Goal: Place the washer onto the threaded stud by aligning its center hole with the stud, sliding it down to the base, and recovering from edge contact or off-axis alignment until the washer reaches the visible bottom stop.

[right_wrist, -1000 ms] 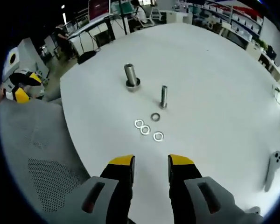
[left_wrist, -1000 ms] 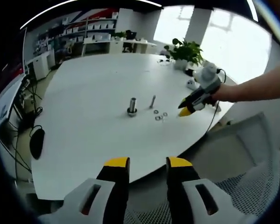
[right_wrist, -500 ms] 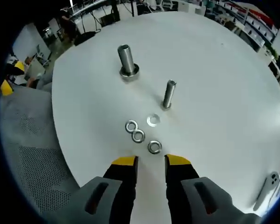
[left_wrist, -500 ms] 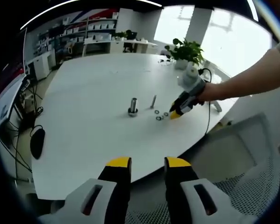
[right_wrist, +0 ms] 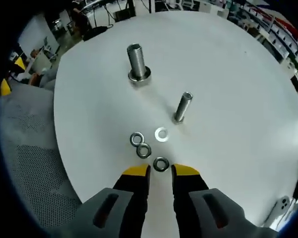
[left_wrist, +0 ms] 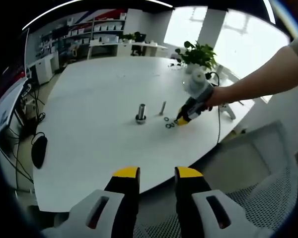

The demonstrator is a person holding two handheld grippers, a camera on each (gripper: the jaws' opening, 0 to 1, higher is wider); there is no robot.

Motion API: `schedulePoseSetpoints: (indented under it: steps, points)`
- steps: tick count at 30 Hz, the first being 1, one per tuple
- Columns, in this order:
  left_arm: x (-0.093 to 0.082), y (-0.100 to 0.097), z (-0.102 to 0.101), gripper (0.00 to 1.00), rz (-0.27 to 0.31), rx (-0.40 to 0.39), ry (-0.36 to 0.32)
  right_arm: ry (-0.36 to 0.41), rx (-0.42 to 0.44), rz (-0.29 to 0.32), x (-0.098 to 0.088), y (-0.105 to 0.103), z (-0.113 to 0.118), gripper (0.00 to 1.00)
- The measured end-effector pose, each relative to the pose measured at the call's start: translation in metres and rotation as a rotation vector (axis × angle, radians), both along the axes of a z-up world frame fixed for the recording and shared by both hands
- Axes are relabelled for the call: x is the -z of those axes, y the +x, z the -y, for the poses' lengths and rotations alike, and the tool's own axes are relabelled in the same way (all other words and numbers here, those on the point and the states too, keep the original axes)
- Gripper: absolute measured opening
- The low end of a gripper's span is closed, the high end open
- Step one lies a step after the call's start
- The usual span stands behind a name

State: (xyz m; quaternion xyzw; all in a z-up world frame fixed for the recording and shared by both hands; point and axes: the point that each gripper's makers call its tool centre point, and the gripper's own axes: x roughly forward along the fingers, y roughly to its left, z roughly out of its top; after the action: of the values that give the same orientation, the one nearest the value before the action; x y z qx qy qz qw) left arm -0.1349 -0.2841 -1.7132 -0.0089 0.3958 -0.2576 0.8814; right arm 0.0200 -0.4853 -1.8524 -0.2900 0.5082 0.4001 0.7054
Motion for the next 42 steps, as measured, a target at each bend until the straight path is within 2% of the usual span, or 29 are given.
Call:
schedulePoseSetpoints:
  steps: [2, 5, 9, 23, 27, 31, 36, 42]
  points:
    - [0.0001, -0.0001, 0.0000, 0.26, 0.000, 0.000, 0.001, -0.015, -0.025, -0.003, 0.0018, 0.0028, -0.0009, 0.19]
    - [0.0001, -0.0001, -0.0004, 0.25, -0.001, -0.003, 0.000, -0.040, -0.005, -0.018, 0.0010, 0.0046, -0.0014, 0.16]
    - [0.0001, -0.0002, -0.0001, 0.25, -0.001, -0.002, 0.000, -0.115, -0.108, -0.033, 0.0013, 0.0024, -0.0020, 0.15]
    - [0.0012, -0.0003, -0.0012, 0.24, -0.004, -0.003, 0.004, -0.195, -0.143, -0.063, 0.0028, 0.0017, -0.0041, 0.16]
    - [0.0006, -0.0002, -0.0016, 0.24, -0.002, -0.007, 0.002, -0.200, -0.104, -0.056, 0.0030, 0.0028, -0.0037, 0.15]
    - [0.0012, -0.0006, -0.0009, 0.24, -0.003, -0.002, 0.005, -0.162, -0.041, -0.034, 0.0009, 0.0022, -0.0029, 0.14]
    - [0.0009, -0.0003, -0.0010, 0.24, -0.001, -0.005, 0.003, -0.133, -0.052, 0.002, 0.0014, 0.0025, -0.0018, 0.13]
    - [0.0014, -0.0010, -0.0001, 0.23, -0.004, 0.003, 0.005, -0.122, -0.023, -0.012, 0.0007, 0.0046, -0.0020, 0.13]
